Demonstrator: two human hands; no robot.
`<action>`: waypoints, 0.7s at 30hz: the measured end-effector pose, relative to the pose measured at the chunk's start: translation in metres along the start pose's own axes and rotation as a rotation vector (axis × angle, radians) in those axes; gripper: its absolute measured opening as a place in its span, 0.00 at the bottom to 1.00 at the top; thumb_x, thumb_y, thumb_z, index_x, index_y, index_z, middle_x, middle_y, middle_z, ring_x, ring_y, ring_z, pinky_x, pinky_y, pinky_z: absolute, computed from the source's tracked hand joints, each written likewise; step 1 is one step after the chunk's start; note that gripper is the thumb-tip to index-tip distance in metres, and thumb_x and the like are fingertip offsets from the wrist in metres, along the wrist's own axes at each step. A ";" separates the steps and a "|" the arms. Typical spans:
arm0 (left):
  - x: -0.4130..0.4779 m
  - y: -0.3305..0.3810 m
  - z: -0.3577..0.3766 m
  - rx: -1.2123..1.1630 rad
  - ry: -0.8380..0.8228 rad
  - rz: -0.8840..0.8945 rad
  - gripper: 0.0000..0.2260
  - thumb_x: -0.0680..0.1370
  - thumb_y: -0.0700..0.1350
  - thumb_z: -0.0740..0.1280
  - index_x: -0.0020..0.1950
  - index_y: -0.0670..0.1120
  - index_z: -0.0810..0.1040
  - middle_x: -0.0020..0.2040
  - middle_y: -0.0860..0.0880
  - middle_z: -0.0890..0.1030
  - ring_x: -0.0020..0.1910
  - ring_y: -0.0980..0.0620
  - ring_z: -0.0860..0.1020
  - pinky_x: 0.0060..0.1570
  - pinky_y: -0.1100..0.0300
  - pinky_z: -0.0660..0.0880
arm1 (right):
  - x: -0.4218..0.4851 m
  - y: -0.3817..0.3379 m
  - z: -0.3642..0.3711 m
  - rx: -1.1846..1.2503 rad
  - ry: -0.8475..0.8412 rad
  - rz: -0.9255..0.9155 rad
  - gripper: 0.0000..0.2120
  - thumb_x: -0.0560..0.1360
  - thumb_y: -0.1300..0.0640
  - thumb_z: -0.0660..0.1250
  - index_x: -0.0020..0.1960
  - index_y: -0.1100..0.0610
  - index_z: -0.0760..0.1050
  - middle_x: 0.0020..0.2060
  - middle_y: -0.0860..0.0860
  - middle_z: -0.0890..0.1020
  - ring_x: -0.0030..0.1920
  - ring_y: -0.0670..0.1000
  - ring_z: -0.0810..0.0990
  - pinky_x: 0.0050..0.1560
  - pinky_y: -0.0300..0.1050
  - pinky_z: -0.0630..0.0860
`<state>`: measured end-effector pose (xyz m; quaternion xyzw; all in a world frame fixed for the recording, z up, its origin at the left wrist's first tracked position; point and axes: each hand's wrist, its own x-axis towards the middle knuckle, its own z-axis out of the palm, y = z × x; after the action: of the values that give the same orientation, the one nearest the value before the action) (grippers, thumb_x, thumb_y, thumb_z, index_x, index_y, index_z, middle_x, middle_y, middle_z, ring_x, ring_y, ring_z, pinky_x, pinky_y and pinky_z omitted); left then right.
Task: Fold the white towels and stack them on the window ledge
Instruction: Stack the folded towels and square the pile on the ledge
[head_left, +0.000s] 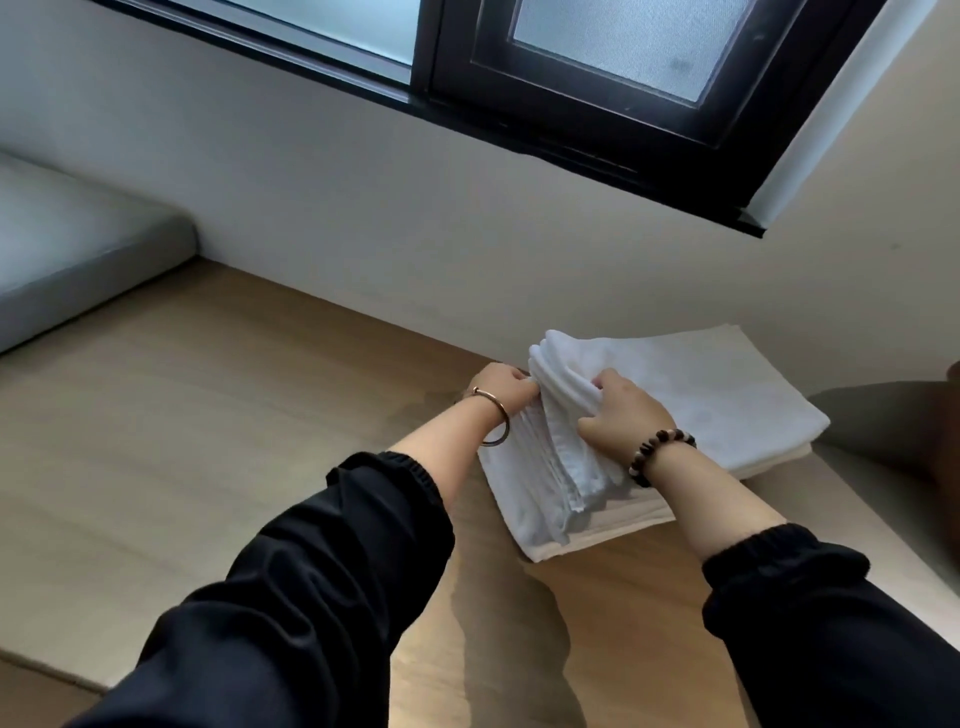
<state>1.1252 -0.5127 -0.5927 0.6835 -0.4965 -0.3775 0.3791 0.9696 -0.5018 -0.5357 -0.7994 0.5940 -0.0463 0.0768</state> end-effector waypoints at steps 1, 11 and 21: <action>0.001 0.005 -0.003 0.034 -0.044 -0.024 0.14 0.74 0.48 0.64 0.29 0.46 0.69 0.31 0.50 0.69 0.32 0.51 0.66 0.33 0.59 0.62 | 0.001 0.001 0.000 0.017 -0.011 0.007 0.16 0.71 0.56 0.63 0.58 0.54 0.66 0.50 0.52 0.73 0.47 0.55 0.76 0.41 0.44 0.70; 0.004 0.023 -0.020 -0.181 -0.321 -0.159 0.11 0.75 0.51 0.66 0.50 0.44 0.77 0.42 0.49 0.79 0.38 0.53 0.77 0.29 0.65 0.72 | -0.001 0.022 -0.013 0.320 0.157 0.012 0.07 0.70 0.62 0.64 0.33 0.61 0.71 0.27 0.51 0.71 0.30 0.51 0.69 0.28 0.42 0.63; -0.012 0.030 0.000 -0.269 -0.155 -0.165 0.05 0.75 0.44 0.66 0.46 0.43 0.76 0.34 0.49 0.76 0.21 0.58 0.75 0.22 0.69 0.63 | -0.008 0.025 -0.020 0.342 0.194 0.001 0.13 0.70 0.63 0.64 0.30 0.55 0.65 0.26 0.50 0.70 0.28 0.49 0.67 0.28 0.42 0.60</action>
<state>1.1106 -0.5071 -0.5646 0.6339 -0.4114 -0.5221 0.3954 0.9403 -0.5027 -0.5199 -0.7663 0.5824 -0.2232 0.1541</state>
